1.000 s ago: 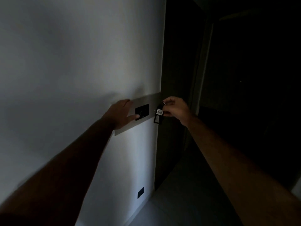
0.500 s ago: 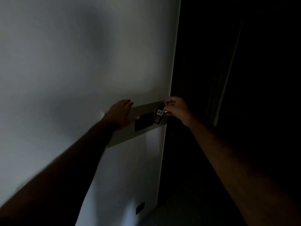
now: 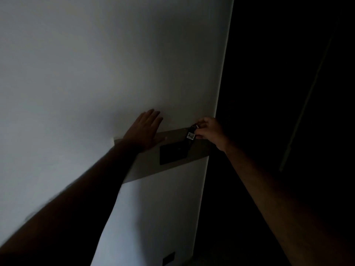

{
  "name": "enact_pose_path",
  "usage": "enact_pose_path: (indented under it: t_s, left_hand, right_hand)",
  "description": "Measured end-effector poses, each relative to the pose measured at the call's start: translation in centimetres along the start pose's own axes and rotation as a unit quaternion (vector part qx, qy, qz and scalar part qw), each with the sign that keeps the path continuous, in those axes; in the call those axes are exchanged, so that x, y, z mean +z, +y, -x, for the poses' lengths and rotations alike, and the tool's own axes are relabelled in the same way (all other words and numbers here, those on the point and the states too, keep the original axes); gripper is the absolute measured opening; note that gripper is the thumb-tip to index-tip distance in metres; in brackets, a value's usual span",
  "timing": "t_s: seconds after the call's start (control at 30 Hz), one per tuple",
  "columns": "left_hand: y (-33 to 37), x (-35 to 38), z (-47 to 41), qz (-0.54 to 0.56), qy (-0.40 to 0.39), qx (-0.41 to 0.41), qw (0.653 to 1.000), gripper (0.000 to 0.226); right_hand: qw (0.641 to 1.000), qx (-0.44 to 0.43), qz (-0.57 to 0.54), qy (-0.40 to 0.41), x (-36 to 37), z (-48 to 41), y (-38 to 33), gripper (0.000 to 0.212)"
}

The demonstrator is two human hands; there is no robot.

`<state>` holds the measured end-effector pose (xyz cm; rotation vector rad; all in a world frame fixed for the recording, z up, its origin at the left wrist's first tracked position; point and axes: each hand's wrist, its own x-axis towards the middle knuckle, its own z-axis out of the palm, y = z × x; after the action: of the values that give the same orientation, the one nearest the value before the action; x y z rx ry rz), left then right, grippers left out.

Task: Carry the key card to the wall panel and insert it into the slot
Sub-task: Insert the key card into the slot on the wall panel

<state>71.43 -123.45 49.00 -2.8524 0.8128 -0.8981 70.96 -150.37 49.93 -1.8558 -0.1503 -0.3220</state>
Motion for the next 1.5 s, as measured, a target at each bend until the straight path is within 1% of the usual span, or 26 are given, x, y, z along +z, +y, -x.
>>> enact_pose_path:
  t_s: [0.07, 0.13, 0.27, 0.37, 0.53, 0.63, 0.73, 0.8, 1.0, 1.1, 1.33, 1.5]
  left_hand:
    - [-0.3, 0.4, -1.0, -0.037, 0.010, 0.016, 0.999, 0.087]
    - [-0.6, 0.7, -2.0, -0.059, 0.012, 0.023, 0.998, 0.089]
    - [-0.7, 1.7, -3.3, -0.095, 0.034, 0.024, 0.995, 0.081]
    - [-0.7, 2.2, -4.3, -0.112, 0.059, 0.019, 0.992, 0.079]
    - [-0.3, 3.4, -4.6, -0.148, 0.087, -0.039, 0.984, 0.078]
    - [0.2, 4.4, -4.8, -0.168, 0.092, -0.079, 0.978, 0.082]
    - [0.9, 5.1, -4.9, -0.179, 0.091, -0.134, 0.970, 0.086]
    - [1.2, 5.5, -4.8, -0.188, 0.080, -0.159, 0.966, 0.088]
    - [2.1, 6.3, -5.2, -0.215, 0.058, -0.208, 0.953, 0.092]
    - [2.1, 6.4, -5.3, -0.217, 0.052, -0.217, 0.950, 0.095]
    - [2.4, 6.7, -5.6, -0.219, 0.037, -0.232, 0.947, 0.098]
    - [2.6, 6.7, -5.7, -0.216, 0.033, -0.236, 0.947, 0.098]
  right_hand:
    - [1.000, -0.005, 0.010, -0.026, 0.0, -1.5, 0.6, 0.025]
    - [0.999, -0.008, 0.014, -0.041, 0.0, -3.1, 1.1, 0.027]
    - [0.998, -0.007, 0.021, -0.060, -0.1, -6.1, 2.0, 0.027]
    - [0.993, -0.024, 0.055, -0.104, -0.3, -8.3, 2.7, 0.025]
    - [0.970, -0.074, 0.123, -0.197, -0.4, -11.6, 3.2, 0.029]
    - [0.955, -0.116, 0.165, -0.218, -0.5, -12.8, 3.8, 0.030]
    - [0.927, -0.171, 0.230, -0.240, -0.4, -13.9, 4.5, 0.025]
    - [0.915, -0.191, 0.249, -0.254, -0.4, -14.5, 4.7, 0.026]
    - [0.888, -0.224, 0.278, -0.289, -0.5, -15.3, 4.7, 0.032]
    - [0.885, -0.222, 0.277, -0.301, -0.5, -15.3, 5.0, 0.031]
    - [0.881, -0.257, 0.274, -0.289, -0.1, -15.2, 6.0, 0.028]
    - [0.869, -0.286, 0.278, -0.291, 0.1, -14.9, 6.3, 0.027]
